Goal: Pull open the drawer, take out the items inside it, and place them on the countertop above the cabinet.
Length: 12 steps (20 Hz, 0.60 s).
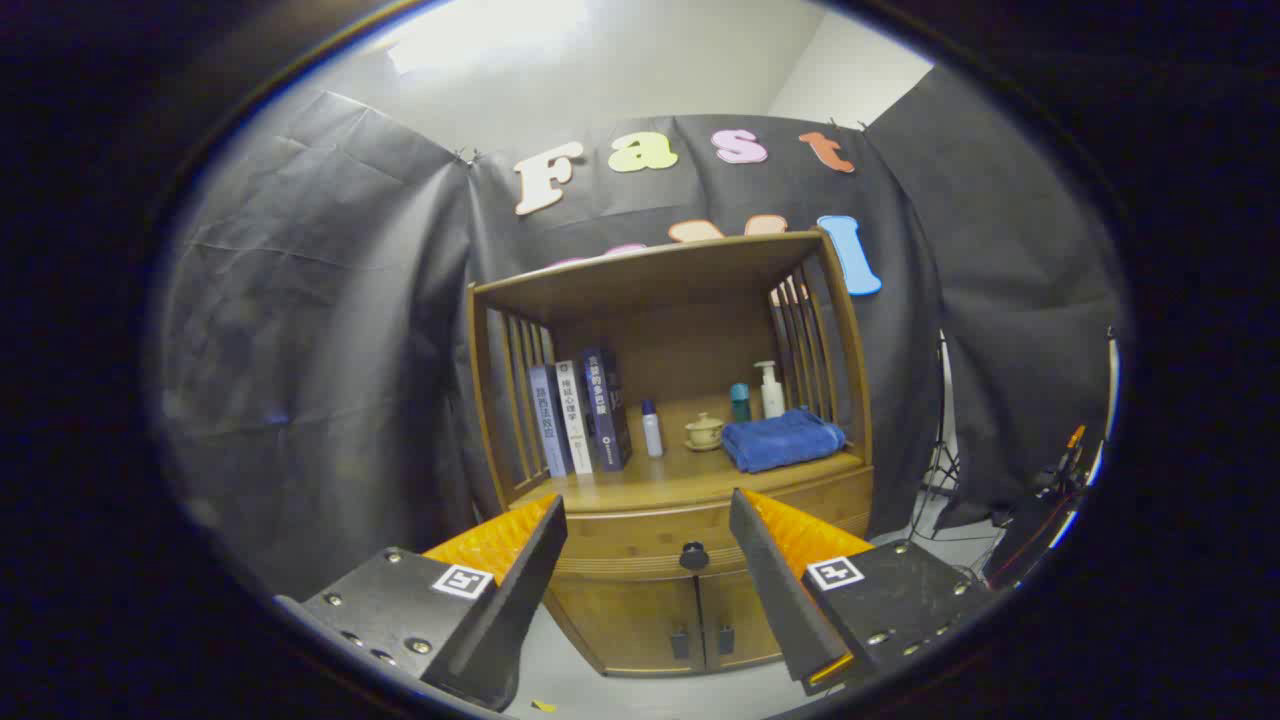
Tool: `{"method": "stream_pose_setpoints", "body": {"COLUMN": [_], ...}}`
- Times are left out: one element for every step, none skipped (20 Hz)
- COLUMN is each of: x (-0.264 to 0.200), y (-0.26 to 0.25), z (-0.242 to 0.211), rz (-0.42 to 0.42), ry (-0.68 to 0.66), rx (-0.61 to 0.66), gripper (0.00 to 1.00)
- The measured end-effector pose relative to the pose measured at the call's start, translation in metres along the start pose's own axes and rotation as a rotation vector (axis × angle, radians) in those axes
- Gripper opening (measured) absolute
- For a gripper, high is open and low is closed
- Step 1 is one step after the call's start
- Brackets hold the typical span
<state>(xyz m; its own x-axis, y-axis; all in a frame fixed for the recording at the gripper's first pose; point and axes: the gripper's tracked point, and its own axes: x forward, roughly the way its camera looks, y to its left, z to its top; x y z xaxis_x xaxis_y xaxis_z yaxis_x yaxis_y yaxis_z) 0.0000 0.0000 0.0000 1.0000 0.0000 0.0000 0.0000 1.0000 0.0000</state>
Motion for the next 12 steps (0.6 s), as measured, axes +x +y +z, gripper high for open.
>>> {"method": "stream_pose_setpoints", "body": {"x": [0.000, 0.001, 0.002, 0.002, 0.001, 0.001, 0.002, 0.002, 0.002, 0.003, 0.002, 0.002], "y": [-0.002, -0.004, -0.005, -0.005, -0.005, -0.004, -0.005, -0.004, -0.003, -0.002, -0.002, -0.002], "z": [-0.002, -0.004, -0.008, -0.009, -0.011, -0.012, -0.014, -0.015, -0.019, -0.020, -0.022, -0.024], "rz": [-0.009, -0.013, -0.013, -0.013, -0.013, -0.015, -0.013, -0.013, -0.010, -0.009, -0.009, -0.009], "ry": [0.003, 0.008, 0.011, 0.013, 0.013, 0.016, 0.016, 0.020, 0.022, 0.025, 0.027, 0.031], "rx": [-0.009, -0.019, -0.031, -0.041, -0.050, -0.055, -0.058, -0.057, -0.057, -0.062, -0.068, -0.073], "gripper": [0.98, 0.98, 0.98, 0.98, 0.98, 0.98, 0.98, 0.98, 0.98, 0.98, 0.98, 0.98]}}
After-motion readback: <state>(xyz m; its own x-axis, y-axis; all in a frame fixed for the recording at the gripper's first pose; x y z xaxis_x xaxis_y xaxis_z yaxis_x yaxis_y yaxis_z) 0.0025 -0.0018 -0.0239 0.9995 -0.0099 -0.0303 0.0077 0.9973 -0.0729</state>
